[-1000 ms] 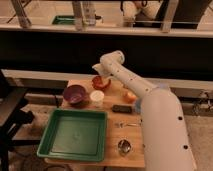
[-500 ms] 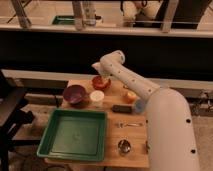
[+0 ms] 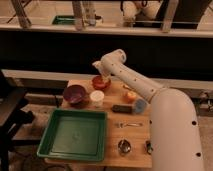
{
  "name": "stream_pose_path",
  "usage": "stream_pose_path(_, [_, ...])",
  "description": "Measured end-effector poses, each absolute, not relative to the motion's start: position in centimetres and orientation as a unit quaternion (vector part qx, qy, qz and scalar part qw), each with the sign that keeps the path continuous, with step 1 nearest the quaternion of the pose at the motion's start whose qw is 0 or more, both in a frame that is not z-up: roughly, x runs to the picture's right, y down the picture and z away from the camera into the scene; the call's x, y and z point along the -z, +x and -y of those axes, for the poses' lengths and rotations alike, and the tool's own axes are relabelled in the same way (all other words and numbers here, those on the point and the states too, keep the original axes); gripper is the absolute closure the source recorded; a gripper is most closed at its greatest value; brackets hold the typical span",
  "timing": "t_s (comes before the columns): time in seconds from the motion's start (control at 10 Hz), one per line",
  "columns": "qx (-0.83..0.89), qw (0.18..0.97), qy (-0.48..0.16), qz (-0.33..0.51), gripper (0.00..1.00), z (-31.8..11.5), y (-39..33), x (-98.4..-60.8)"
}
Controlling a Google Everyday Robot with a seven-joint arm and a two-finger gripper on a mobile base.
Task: Place pepper in red bowl
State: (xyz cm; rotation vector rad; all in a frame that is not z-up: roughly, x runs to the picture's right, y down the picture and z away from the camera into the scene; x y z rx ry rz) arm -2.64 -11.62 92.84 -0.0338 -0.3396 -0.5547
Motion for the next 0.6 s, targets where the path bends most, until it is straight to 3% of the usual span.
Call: stream_pose_path(0.6, [0.260,0.951,-0.008,0.167,0.20,12.9,0.1,-89.4])
